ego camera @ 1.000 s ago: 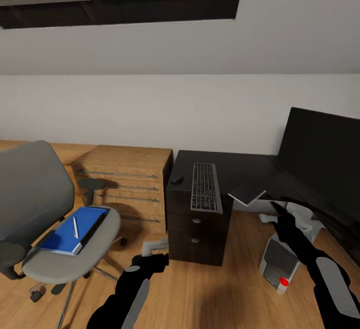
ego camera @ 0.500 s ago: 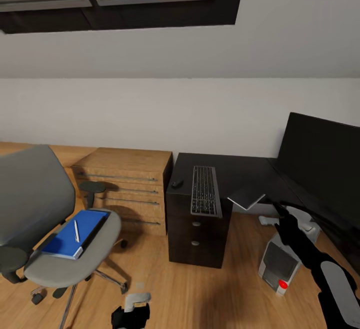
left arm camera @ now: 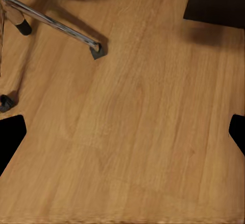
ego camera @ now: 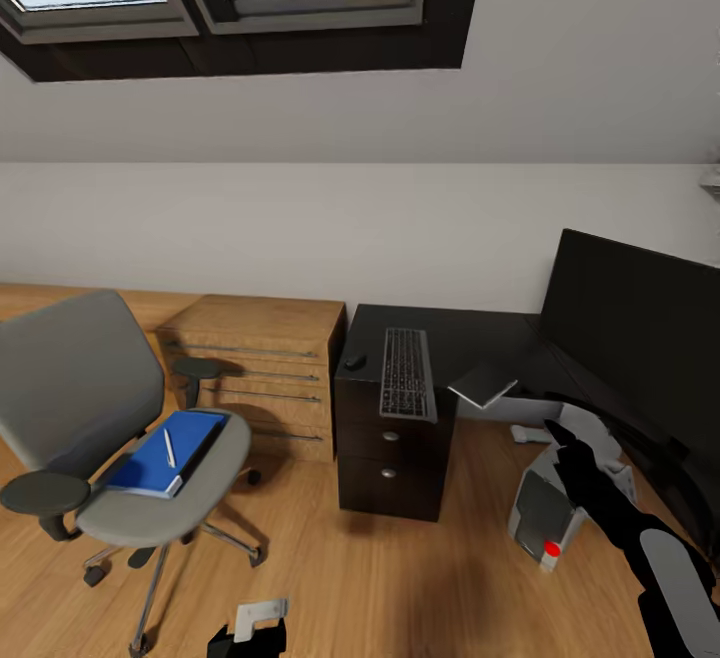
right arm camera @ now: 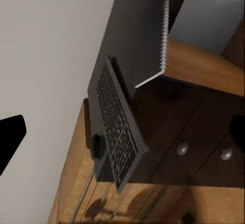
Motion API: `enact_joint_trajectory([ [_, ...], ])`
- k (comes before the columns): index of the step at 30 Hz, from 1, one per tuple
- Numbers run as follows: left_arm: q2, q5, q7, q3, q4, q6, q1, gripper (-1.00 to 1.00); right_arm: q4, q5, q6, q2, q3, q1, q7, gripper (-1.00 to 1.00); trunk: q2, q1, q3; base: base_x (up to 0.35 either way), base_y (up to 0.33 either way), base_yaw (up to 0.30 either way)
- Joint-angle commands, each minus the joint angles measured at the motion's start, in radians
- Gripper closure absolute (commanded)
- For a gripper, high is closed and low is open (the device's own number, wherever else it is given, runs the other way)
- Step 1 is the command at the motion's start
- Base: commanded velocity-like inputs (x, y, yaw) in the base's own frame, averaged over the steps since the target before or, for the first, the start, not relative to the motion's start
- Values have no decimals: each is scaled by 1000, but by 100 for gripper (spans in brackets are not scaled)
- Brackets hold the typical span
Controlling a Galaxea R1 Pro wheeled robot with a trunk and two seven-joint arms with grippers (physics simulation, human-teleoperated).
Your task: In the bedroom, organize the workspace by keeping the computer under the desk, ensuring the monitor is on the desk, placing the keyboard on the desk next to the monitor, placing the mouse on the desk next to the keyboard, moving the folder from the swivel chair onto the desk next to the mouse, stacking the notebook on top of the folder with the pen on top of the notebook, and positioning the swivel chair next to the desk.
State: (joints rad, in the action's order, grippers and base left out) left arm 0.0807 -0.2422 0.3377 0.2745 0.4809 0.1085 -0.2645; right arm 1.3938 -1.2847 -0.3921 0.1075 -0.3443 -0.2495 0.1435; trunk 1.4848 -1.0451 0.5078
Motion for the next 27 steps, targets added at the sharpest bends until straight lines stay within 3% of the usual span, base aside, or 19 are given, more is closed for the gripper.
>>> enact_joint_trajectory([
  [1, -1, -11, 7, 8, -3, 6, -1, -100, 1, -10, -4, 0, -1, -1, 14, -100, -7, 5, -2, -333, 0, 0],
  [12, -1, -10, 8, 6, -10, 7, -1, -100, -3, -6, -5, 0, 2, -1, 21, -100, -84, 47, -37, -334, -40, 0],
  [21, -2, -9, 8, 5, -10, 7, -1, -100, -4, -1, -3, 0, 2, -1, 22, -100, -147, 81, -65, -302, -200, -1],
  [27, -2, -10, 6, 5, -10, 7, -1, -100, -4, 29, -3, 0, 4, -1, 22, -100, -189, 104, -84, -295, -211, -149],
])
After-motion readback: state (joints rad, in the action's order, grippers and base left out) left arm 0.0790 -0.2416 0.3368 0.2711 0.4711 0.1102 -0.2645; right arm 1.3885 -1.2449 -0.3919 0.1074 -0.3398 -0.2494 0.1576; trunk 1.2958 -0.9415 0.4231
